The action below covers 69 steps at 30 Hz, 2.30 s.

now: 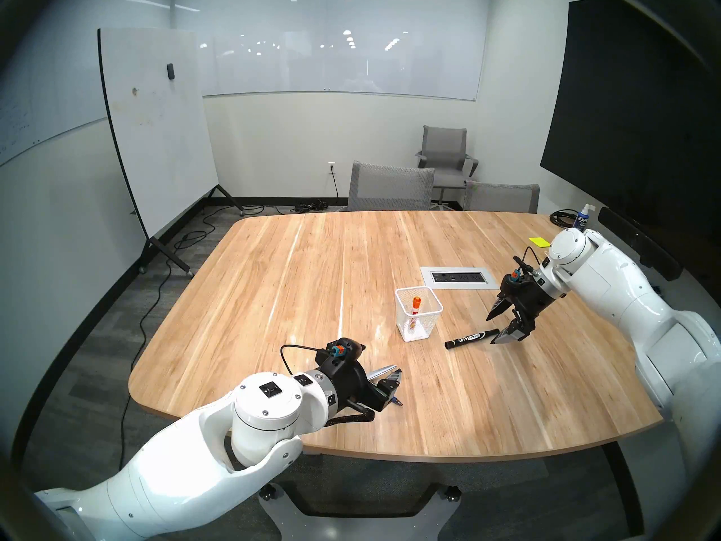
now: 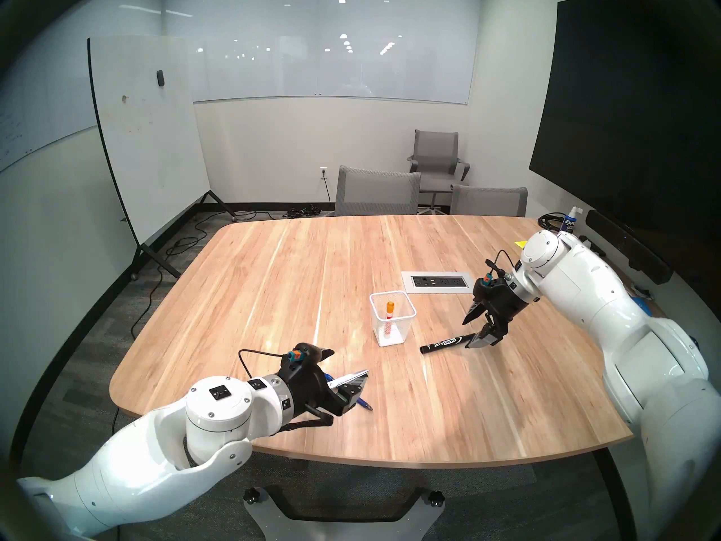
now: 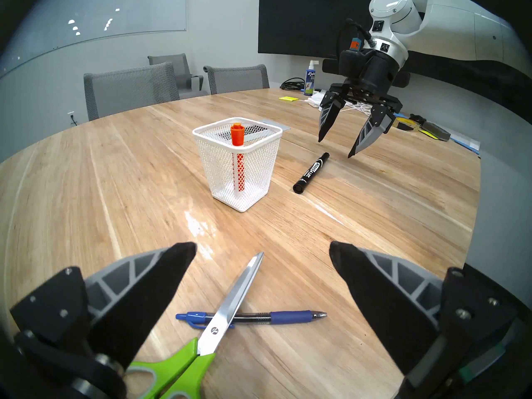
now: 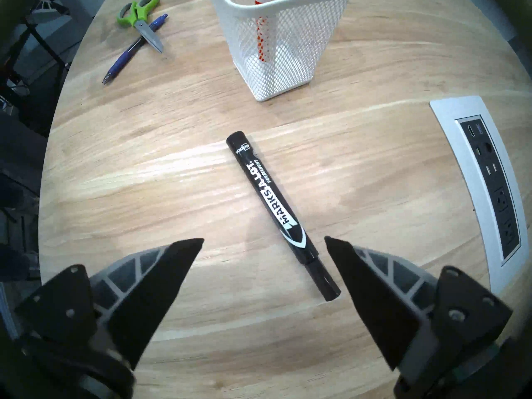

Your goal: Place the pen, the marker, and the scissors into the pen holder

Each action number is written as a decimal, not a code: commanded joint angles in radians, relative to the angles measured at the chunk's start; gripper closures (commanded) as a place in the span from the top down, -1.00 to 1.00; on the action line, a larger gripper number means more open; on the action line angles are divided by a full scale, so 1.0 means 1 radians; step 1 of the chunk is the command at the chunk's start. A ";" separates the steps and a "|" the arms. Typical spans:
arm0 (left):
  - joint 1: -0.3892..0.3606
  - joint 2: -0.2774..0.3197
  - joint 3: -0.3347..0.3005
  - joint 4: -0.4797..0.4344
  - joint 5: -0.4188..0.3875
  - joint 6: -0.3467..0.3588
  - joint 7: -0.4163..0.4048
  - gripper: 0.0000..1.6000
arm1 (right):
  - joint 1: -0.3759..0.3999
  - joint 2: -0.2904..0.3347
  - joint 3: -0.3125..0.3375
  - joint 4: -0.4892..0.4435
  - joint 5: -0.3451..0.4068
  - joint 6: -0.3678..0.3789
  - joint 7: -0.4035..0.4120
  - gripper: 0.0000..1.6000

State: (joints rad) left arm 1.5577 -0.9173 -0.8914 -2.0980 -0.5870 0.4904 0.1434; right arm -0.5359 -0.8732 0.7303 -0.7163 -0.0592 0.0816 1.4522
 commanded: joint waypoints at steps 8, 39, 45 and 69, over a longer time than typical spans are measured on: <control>-0.002 -0.004 -0.002 -0.016 0.001 -0.007 0.001 1.00 | 0.040 -0.058 0.005 0.079 -0.006 -0.016 -0.003 1.00; -0.002 -0.004 -0.002 -0.016 0.001 -0.007 0.001 1.00 | 0.000 -0.100 0.021 0.102 -0.037 -0.010 -0.021 1.00; -0.002 -0.004 -0.002 -0.016 0.001 -0.007 0.001 1.00 | -0.017 -0.093 0.026 0.072 -0.037 0.006 -0.029 1.00; -0.002 -0.004 -0.002 -0.016 0.001 -0.007 0.001 1.00 | -0.084 -0.067 0.045 -0.038 -0.043 0.064 -0.086 -0.08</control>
State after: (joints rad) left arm 1.5578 -0.9173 -0.8914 -2.0980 -0.5869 0.4902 0.1434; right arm -0.6198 -0.9539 0.7686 -0.7129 -0.1024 0.1352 1.3739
